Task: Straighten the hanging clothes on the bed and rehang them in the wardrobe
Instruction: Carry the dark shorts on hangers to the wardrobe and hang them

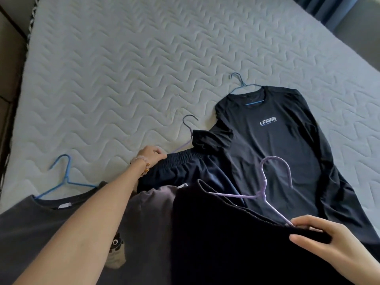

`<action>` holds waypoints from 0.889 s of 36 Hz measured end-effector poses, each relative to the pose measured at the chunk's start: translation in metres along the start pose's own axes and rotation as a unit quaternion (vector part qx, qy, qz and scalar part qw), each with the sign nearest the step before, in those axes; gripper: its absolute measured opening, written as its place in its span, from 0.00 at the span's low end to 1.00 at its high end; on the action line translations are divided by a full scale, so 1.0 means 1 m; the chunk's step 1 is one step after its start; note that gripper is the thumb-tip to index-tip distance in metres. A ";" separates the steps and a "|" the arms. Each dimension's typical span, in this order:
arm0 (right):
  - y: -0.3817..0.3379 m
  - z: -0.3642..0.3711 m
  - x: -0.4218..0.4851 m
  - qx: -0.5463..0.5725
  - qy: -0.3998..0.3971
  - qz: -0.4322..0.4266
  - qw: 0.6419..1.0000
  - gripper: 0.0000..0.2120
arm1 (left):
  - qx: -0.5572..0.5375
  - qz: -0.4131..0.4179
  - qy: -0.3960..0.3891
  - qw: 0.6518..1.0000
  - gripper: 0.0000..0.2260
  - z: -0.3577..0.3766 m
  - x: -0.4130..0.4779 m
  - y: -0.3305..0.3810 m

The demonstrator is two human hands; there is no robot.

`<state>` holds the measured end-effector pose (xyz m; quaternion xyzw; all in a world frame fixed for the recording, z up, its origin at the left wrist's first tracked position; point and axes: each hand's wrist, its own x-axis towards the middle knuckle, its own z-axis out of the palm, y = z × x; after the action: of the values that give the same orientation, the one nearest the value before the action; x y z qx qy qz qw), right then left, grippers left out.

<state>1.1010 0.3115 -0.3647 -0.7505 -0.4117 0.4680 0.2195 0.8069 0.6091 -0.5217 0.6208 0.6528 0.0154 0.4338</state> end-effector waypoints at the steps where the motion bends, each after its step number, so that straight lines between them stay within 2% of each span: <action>1: -0.002 0.001 -0.002 0.001 -0.001 -0.003 1.000 0.21 | 0.011 0.009 -0.025 1.000 0.06 0.000 -0.003 0.004; 4: -0.011 0.003 -0.010 0.015 -0.009 -0.008 1.000 0.09 | 0.059 0.031 -0.069 0.995 0.05 0.001 -0.012 0.008; 5: -0.013 0.002 -0.014 0.015 -0.011 -0.013 1.000 0.08 | 0.073 0.036 -0.082 0.993 0.04 0.002 -0.016 0.008; 7: -0.015 0.001 -0.019 0.010 -0.013 -0.019 1.000 0.10 | 0.096 0.041 -0.114 0.988 0.06 0.001 -0.026 0.011; 11: -0.023 -0.003 -0.033 0.002 -0.028 -0.021 0.999 0.08 | 0.110 0.049 -0.154 0.981 0.15 -0.003 -0.049 0.020; 15: -0.029 -0.012 -0.050 0.005 -0.014 -0.025 1.000 0.09 | 0.112 0.055 -0.161 0.979 0.11 -0.006 -0.074 0.036; 21: -0.039 -0.031 -0.081 -0.009 0.007 -0.030 0.999 0.10 | 0.086 0.110 -0.020 0.990 0.13 -0.042 -0.103 0.049; 26: -0.055 -0.048 -0.107 -0.014 0.027 -0.046 0.998 0.12 | 0.185 0.152 0.101 0.965 0.10 -0.073 -0.144 0.068; 29: -0.063 -0.057 -0.122 -0.020 0.021 -0.059 0.998 0.12 | 0.183 0.165 0.142 0.959 0.10 -0.098 -0.163 0.082; 32: -0.072 -0.067 -0.136 -0.013 0.033 -0.069 0.997 0.08 | 0.170 0.177 0.183 0.952 0.10 -0.136 -0.180 0.102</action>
<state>1.1001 0.2443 -0.2108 -0.7379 -0.4616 0.4215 0.2547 0.7822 0.5549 -0.2813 0.7772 0.5939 0.0940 0.1854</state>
